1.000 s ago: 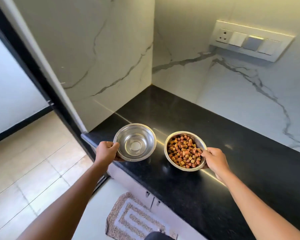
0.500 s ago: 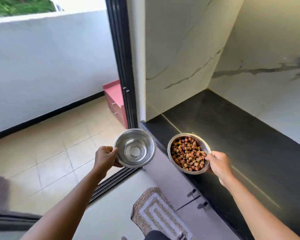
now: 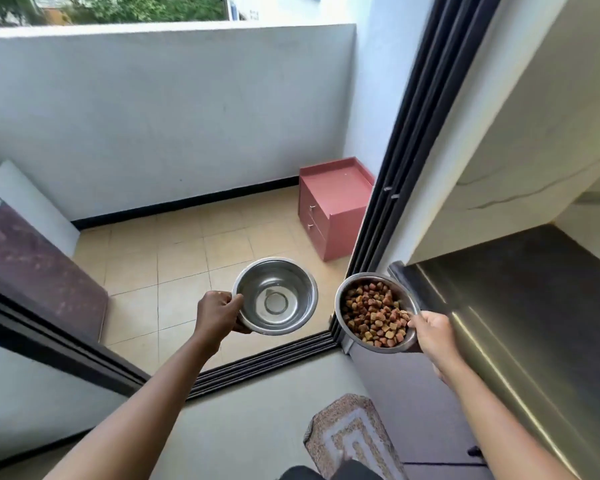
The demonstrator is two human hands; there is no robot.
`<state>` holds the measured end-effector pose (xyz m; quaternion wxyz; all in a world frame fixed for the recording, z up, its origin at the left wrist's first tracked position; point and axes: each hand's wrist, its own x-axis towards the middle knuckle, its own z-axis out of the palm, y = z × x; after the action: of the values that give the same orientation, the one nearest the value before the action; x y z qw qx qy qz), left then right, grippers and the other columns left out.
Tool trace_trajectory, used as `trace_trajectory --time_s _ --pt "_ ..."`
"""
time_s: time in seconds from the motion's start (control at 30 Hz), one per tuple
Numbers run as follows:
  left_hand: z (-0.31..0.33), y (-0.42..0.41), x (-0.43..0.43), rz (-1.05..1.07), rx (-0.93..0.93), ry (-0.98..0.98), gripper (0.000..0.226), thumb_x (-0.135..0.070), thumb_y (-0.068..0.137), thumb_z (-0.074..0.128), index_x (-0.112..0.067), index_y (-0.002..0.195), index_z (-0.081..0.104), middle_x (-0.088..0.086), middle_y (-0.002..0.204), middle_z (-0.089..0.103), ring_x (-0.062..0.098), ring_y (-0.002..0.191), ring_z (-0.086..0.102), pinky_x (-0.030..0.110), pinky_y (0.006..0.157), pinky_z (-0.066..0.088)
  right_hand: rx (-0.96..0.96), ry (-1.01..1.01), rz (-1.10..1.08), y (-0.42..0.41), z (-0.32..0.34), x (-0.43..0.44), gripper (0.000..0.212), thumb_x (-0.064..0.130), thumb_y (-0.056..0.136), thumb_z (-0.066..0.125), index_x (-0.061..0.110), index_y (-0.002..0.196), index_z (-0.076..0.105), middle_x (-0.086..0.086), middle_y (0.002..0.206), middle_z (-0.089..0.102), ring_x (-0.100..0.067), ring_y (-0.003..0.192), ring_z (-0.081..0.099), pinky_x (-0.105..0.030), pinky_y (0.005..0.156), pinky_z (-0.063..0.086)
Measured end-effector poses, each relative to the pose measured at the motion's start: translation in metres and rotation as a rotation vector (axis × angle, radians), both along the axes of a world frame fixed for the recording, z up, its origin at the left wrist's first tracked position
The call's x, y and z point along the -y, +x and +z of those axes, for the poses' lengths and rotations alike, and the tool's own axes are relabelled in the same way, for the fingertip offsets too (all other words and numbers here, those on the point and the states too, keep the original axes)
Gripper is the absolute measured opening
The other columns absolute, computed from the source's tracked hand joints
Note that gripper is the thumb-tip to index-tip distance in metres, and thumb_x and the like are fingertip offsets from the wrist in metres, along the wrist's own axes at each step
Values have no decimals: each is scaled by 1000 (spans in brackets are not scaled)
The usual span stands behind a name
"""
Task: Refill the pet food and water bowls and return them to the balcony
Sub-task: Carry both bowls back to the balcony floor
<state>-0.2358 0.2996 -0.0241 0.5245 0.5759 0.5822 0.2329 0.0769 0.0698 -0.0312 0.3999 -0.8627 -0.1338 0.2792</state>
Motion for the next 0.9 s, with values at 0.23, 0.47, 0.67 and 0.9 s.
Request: trace_trajectory --time_s 0.23,0.47,0.67,0.9 --pt "-11 -51 -58 175 9 -9 28 -2 91 59 17 72 66 31 67 67 41 52 71 41 47 61 10 3 151 -23 -6 -104 35 14 99 57 10 65 61 -6 60 64 -22 63 59 -30 57 41" --pt "-35 -70 -145 272 9 -29 33 -3 90 60 21 68 58 17 53 56 35 44 67 51 51 61 45 -33 234 -16 -36 -231 37 23 97 58 -7 77 65 -26 79 73 -25 62 56 -35 59 39" --pt "-40 -58 -236 336 5 -28 34 -1 88 59 18 61 53 15 52 53 34 43 65 53 50 61 19 -16 327 1 -48 -351 32 27 93 56 5 73 70 -10 69 76 -35 73 75 -54 66 65" --pt "-32 -34 -349 384 -3 -33 33 -3 86 59 22 66 52 17 57 55 35 45 68 51 48 60 -1 -7 358 48 -87 -495 34 35 76 56 2 70 61 -14 63 70 -42 69 72 -57 62 63"
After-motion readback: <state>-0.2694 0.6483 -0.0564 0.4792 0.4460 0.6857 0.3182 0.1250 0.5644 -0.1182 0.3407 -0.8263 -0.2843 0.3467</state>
